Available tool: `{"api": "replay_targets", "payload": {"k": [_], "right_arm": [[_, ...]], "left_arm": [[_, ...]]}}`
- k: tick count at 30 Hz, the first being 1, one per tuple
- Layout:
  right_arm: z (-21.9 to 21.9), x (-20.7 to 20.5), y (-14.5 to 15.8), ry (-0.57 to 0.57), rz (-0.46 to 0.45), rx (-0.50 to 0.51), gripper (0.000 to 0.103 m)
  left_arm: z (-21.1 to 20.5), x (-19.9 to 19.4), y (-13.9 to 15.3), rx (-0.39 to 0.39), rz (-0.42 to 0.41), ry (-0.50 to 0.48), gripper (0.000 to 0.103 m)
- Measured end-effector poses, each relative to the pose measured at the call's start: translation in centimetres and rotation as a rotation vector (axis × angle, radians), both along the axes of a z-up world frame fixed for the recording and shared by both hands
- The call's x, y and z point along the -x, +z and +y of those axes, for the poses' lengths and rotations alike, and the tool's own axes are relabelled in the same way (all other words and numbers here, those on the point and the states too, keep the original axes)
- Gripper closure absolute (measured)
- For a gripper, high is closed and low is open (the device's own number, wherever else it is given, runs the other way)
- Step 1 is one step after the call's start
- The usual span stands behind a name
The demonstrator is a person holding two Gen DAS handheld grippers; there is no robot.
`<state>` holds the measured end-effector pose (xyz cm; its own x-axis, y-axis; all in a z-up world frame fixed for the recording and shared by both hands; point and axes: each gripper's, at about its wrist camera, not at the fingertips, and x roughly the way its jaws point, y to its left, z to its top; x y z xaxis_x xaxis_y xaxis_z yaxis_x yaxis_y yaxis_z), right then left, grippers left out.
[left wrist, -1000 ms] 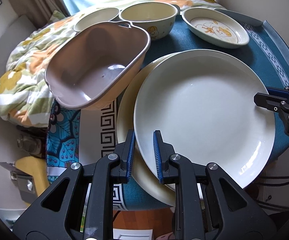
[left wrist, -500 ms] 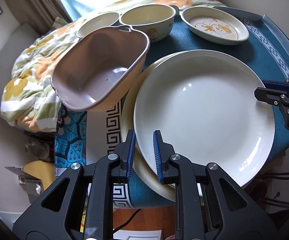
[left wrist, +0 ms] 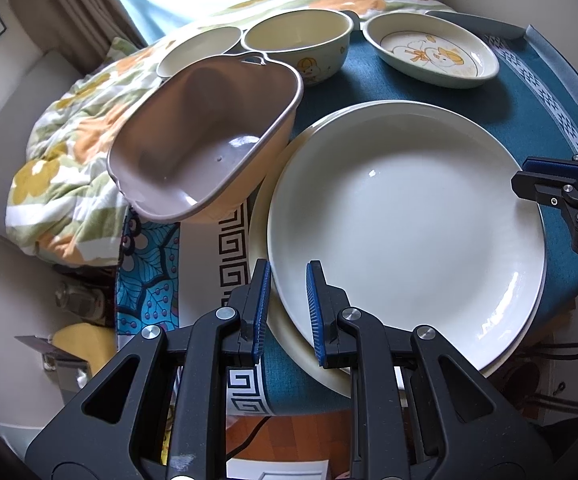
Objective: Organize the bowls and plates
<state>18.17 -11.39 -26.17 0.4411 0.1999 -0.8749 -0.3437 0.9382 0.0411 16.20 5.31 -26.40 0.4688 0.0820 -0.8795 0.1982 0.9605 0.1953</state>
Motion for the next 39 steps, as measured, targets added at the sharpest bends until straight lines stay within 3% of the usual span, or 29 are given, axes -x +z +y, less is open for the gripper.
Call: {"api": "replay_targets", "payload": {"k": [4, 9, 11, 12, 13, 14, 15, 20, 22, 26, 30, 35, 39], "right_arm": [[-0.3, 0.0, 1.0, -0.017, 0.001, -0.036, 0.088], [-1.8, -0.2, 5.2, -0.053, -0.039, -0.11, 0.088], [-2.9, -0.7, 7.0, -0.076, -0.05, -0.134, 0.084], [-3.6, -0.9, 7.9, -0.094, -0.061, -0.137, 0.063], [-4.4, -1.2, 8.8, -0.115, -0.08, -0.143, 0.026], [-5.2, -1.4, 9.6, -0.128, -0.098, -0.161, 0.01], [-6.2, -1.6, 10.5, -0.138, -0.118, -0.187, 0.001], [-11.3, -4.7, 13.7, -0.171, -0.166, -0.207, 0.0], [-13.1, -6.9, 14.4, -0.142, -0.14, -0.194, 0.0], [-16.1, -11.3, 14.5, -0.087, -0.136, -0.151, 0.0], [-17.3, -16.0, 12.1, 0.033, -0.057, -0.161, 0.0], [-17.3, -21.0, 7.6, 0.149, 0.063, -0.199, 0.0], [-16.1, -23.5, 3.6, 0.223, 0.153, -0.211, 0.024]], "left_arm": [[0.3, 0.0, 1.5, 0.032, -0.004, 0.006, 0.087], [-0.4, -0.3, 7.1, 0.123, -0.079, -0.01, 0.086], [-1.1, -1.0, 9.3, 0.161, -0.111, -0.015, 0.061], [-1.6, -1.4, 10.3, 0.17, -0.134, -0.017, 0.023], [-2.1, -1.8, 11.3, 0.178, -0.174, -0.018, 0.0], [-2.6, -1.9, 12.4, 0.203, -0.222, -0.032, 0.0], [-3.3, -2.3, 13.2, 0.23, -0.238, -0.051, 0.0], [-6.3, -5.9, 14.5, 0.365, -0.182, -0.033, 0.0], [-7.4, -7.2, 14.5, 0.418, -0.168, -0.002, 0.0], [-9.6, -9.6, 13.0, 0.443, -0.132, 0.092, 0.0], [-10.5, -11.7, 10.2, 0.477, -0.088, 0.218, 0.002], [-10.9, -14.7, 5.8, 0.529, -0.006, 0.36, 0.011], [-10.8, -16.4, 1.6, 0.553, 0.072, 0.441, 0.028]]}}
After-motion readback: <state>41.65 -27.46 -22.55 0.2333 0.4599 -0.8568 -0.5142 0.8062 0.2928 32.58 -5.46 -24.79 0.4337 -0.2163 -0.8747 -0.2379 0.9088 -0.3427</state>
